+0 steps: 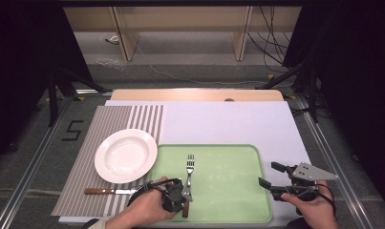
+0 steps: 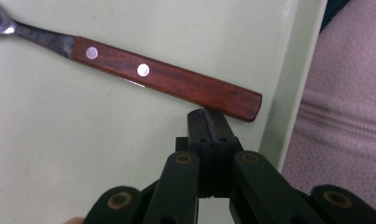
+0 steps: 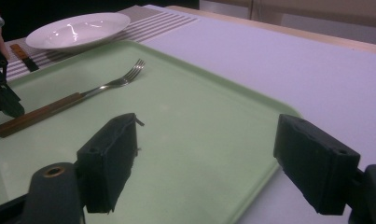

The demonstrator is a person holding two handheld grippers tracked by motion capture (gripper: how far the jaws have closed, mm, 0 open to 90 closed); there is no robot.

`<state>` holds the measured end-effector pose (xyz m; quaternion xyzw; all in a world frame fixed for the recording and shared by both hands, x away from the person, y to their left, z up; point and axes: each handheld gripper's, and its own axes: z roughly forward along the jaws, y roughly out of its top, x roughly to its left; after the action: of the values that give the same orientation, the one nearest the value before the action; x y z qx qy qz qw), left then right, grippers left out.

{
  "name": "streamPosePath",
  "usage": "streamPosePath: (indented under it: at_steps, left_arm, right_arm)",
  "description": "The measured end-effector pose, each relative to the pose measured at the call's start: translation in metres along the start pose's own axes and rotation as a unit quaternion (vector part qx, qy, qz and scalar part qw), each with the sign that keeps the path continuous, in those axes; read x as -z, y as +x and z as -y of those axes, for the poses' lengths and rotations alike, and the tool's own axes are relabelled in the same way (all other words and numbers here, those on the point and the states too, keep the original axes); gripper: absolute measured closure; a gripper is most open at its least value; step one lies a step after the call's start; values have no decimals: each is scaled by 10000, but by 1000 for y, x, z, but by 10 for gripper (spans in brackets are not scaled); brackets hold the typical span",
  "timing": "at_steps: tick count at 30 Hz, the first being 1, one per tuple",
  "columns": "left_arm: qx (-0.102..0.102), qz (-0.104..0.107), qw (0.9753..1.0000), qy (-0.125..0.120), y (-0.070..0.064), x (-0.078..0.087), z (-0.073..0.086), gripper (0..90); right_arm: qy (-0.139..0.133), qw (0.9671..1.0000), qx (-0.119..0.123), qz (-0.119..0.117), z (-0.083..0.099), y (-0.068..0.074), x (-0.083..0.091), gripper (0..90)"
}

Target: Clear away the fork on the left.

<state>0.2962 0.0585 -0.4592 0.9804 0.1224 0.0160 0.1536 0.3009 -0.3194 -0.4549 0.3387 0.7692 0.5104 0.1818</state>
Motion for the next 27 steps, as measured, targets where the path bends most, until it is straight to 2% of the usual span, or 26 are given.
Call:
streamPosePath:
  at_steps: [8,16,24,27]
  left_arm:
    - [-63,-40,9999,-69,-3,-2,-6,894]
    - [-24,-51,9999,-102,-1,-1,-3,869]
    - [234,-205,9991,-288,7,10,6,814]
    - [459,-291,9974,-471,11,14,10,778]
  right_arm:
    - [-5,10000,1,-3,0,0,0,227]
    - [-1,10000,4,-6,0,0,0,227]
    - [-15,10000,2,-1,0,0,1,227]
    - [-16,10000,1,6,0,0,1,227]
